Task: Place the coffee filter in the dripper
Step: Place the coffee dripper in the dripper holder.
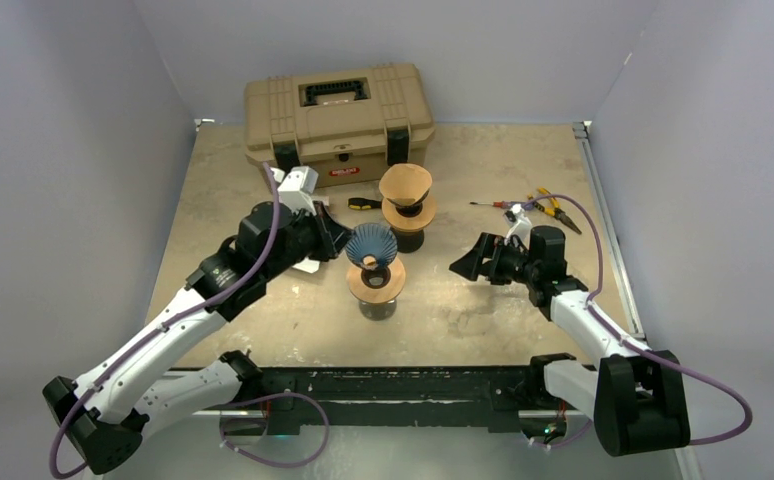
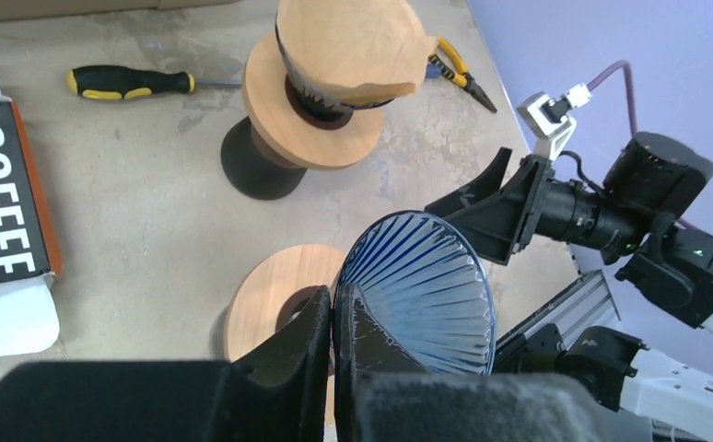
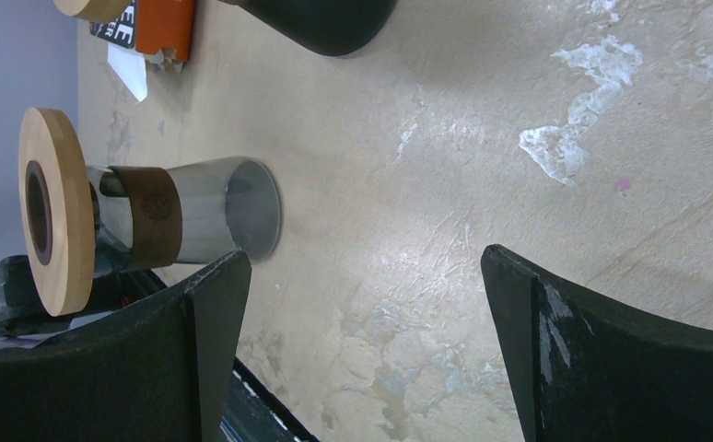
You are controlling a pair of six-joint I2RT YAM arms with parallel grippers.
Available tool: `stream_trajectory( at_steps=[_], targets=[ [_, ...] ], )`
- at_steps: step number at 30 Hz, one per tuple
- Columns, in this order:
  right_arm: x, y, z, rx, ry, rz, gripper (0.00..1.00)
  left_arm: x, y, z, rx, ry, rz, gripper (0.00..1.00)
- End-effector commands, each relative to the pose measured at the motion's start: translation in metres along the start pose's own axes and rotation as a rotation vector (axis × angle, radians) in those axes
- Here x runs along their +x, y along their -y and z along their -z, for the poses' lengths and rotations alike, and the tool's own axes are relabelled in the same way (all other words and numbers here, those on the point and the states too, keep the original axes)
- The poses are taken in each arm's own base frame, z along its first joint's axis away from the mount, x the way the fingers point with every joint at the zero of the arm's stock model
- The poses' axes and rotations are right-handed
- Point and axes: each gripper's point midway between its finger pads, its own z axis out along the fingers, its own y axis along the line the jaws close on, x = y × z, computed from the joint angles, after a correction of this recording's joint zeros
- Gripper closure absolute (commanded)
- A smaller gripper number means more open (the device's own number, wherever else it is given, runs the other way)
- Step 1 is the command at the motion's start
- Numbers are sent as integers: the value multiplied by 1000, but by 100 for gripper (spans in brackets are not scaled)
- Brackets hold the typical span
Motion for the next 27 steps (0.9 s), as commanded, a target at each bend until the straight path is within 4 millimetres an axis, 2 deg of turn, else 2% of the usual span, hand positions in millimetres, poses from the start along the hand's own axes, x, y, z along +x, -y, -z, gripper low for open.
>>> stream_trajectory(
  at_steps=[1,9,27],
  targets=[
    [-22,-6,3,2,54,52,1,4,4,-3,41,4,23,100],
    [-23,-4,3,14,58,51,1,16,9,-8,108,-7,52,100],
    [-21,-4,4,19,56,46,1,31,-3,-17,89,-13,58,100]
  ],
)
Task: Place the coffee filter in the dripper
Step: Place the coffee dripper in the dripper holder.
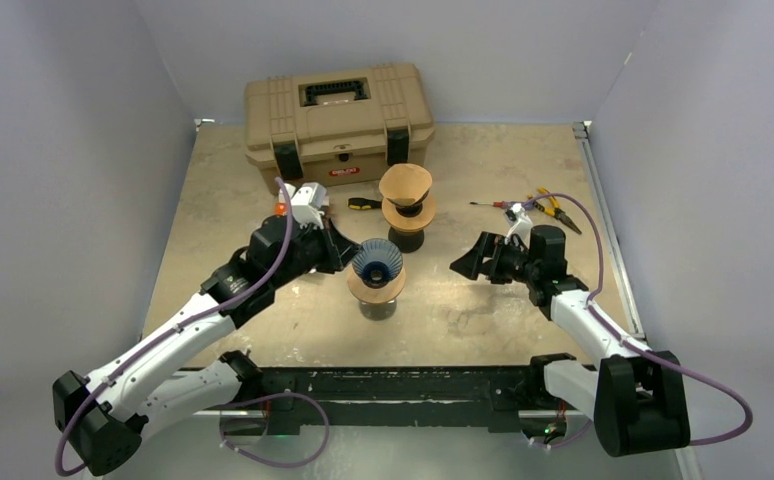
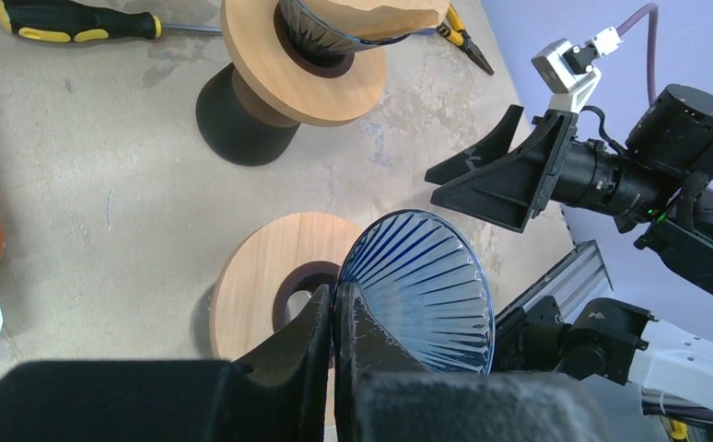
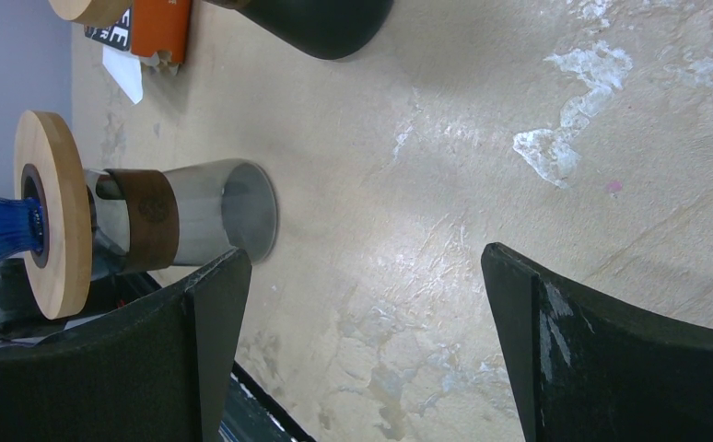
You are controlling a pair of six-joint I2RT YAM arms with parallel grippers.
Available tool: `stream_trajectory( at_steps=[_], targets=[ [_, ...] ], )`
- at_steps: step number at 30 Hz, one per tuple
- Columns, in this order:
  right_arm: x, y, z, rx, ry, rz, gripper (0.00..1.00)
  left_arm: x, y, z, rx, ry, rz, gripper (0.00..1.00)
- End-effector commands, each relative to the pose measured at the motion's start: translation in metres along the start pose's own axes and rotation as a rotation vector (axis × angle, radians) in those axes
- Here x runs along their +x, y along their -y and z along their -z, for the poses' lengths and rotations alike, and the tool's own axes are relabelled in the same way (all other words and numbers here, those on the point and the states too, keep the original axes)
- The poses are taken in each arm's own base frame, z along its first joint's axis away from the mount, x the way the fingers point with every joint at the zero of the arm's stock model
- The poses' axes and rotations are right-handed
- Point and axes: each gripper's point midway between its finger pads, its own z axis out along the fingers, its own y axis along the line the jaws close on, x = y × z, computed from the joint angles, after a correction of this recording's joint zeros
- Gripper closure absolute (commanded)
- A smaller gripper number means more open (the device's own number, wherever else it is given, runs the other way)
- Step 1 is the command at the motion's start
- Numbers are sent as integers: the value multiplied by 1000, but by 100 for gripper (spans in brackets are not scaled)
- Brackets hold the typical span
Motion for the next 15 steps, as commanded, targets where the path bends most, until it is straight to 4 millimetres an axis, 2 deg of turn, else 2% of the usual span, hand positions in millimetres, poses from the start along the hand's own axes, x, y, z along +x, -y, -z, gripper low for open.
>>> stream_trajectory(
  at_steps=[1,15],
  targets=[
    [-18,-6,4,1,46,38,1,-11,8,-2,43,49,19,100],
    [-16,-6,4,0,45,34,1,3,-4,-5,21,33,28,100]
  ],
)
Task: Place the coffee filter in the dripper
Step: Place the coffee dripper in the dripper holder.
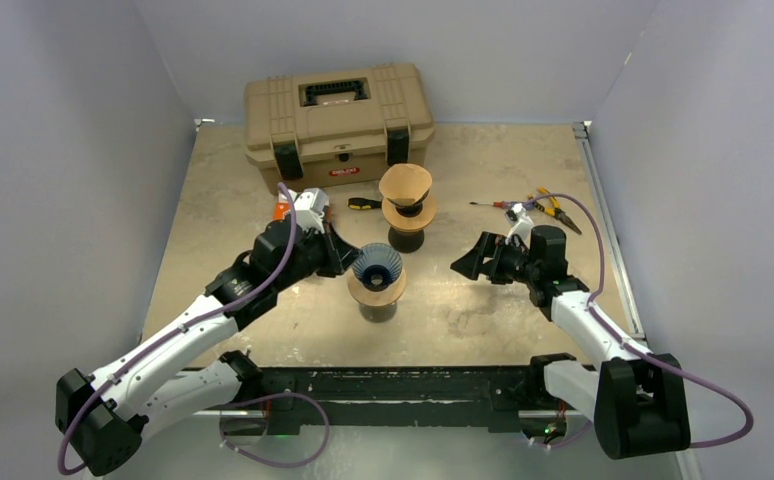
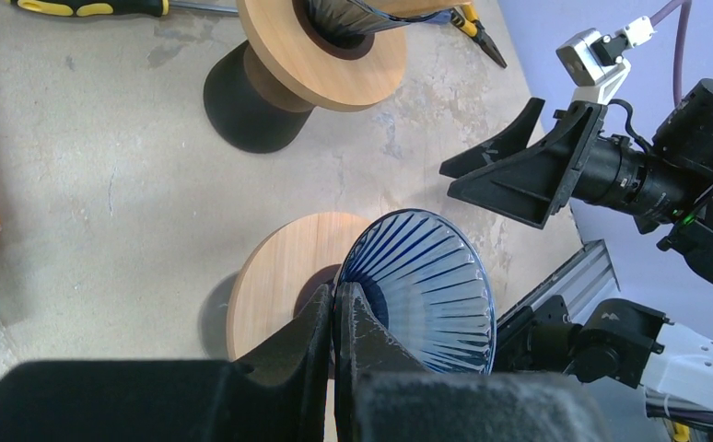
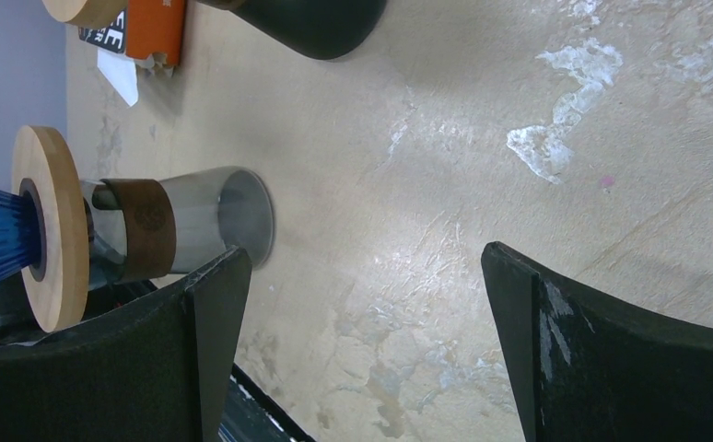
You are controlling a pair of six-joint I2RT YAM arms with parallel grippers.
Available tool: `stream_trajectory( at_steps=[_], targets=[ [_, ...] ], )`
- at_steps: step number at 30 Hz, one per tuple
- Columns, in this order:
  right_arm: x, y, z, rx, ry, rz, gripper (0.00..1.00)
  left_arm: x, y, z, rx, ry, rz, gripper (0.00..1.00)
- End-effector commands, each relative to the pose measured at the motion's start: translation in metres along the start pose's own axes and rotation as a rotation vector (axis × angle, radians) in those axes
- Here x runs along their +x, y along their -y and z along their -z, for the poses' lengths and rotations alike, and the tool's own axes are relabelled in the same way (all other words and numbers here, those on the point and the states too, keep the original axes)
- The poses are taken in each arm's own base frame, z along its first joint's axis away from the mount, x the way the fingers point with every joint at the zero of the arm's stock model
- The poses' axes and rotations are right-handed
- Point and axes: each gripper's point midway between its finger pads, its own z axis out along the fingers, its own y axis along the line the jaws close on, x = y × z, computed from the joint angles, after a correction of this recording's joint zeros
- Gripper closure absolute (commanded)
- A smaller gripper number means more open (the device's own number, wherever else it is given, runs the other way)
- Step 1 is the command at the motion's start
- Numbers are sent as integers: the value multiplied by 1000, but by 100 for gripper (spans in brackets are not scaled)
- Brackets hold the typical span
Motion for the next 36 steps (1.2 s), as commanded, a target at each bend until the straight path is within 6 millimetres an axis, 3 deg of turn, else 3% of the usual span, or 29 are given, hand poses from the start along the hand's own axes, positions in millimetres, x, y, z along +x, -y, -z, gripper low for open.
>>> stream_trajectory(
  at_steps=[1,5,13,19,30,36],
  targets=[
    [-16,-7,3,-11,40,34,1,-11,8,2,36,50,13,100],
    [-17,-7,3,-13,41,35,1,-10,7,1,33,44,12,100],
    [-20,-9,3,-17,46,40,1,-7,9,2,41,27,9,74],
    [-32,-18,7,-32,77,75,1,-4,8,4,38,8,-1,69],
    [-56,-78,35,-204,100,129,3,-15,-6,14,-57,28,-77,57],
    [-51,-107,35,-291,63,108,6,-19,-10,20,-92,28,-105,57]
  ],
)
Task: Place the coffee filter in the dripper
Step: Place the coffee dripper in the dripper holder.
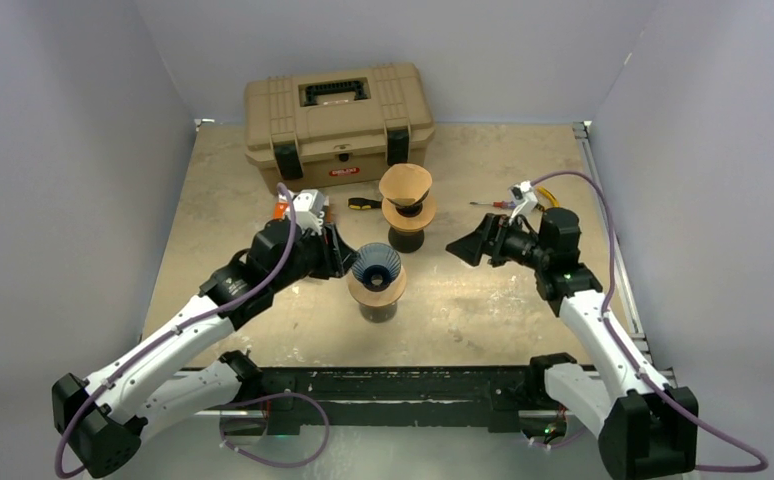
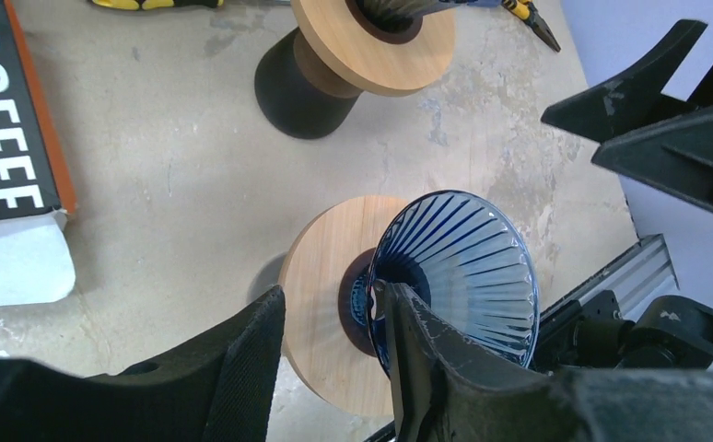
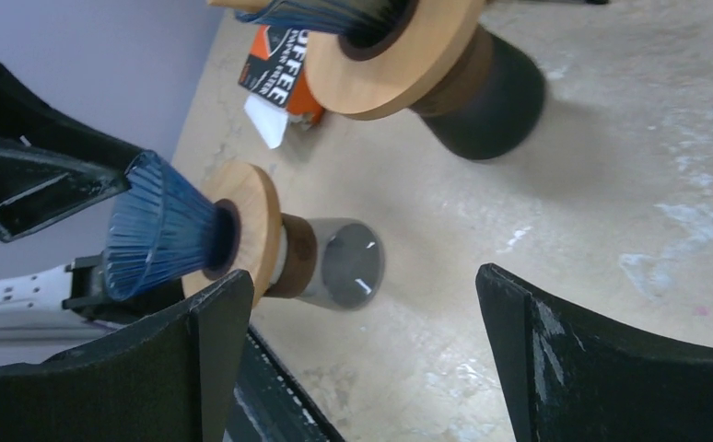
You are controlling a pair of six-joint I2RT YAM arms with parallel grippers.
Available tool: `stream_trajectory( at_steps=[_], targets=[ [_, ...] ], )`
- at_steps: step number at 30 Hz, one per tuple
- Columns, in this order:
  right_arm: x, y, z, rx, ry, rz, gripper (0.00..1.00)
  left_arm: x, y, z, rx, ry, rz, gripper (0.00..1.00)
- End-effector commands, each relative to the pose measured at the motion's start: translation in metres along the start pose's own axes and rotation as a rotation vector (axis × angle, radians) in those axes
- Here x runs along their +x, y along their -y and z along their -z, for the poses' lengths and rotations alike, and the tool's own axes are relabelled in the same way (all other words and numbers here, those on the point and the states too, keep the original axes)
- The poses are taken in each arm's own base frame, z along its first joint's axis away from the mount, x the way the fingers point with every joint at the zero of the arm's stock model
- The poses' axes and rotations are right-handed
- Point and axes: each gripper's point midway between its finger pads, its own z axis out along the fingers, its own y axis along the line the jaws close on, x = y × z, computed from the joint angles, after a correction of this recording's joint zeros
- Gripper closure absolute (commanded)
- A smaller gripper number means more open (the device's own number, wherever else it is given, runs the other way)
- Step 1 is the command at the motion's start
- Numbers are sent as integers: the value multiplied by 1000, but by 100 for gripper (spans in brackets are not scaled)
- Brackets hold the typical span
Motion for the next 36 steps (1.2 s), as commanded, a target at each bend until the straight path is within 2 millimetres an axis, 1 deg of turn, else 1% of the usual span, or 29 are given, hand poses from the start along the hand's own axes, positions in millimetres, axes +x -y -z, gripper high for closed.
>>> stream_trajectory(
  at_steps=[1,5,6,10,14,18,24,27,32,36],
  targets=[
    [-4,-39,-4,-116,-17,-2,6,-23,4,13,-12,63,-38,57],
    [6,-68,-15,-193,-49,-13,6,-23,9,16,20,68,-31,57],
    [5,-75,-16,-219,-46,-14,7,-22,9,16,25,68,-29,57],
    [6,-93,-20,-264,-46,-24,7,-18,11,16,43,54,-26,58],
    [12,-98,-28,-282,-76,-29,8,-13,10,12,46,45,-11,62],
    [18,-106,-35,-302,-103,-27,11,-5,15,11,85,25,1,63],
    [26,-113,-42,-332,-133,-43,22,0,15,9,97,12,7,71],
    [29,-117,-47,-347,-148,-47,25,2,14,8,96,8,9,74],
    [28,-121,-48,-360,-146,-47,26,2,16,7,106,9,14,74],
    [25,-128,-48,-386,-138,-43,23,0,19,8,121,16,16,72]
  ],
)
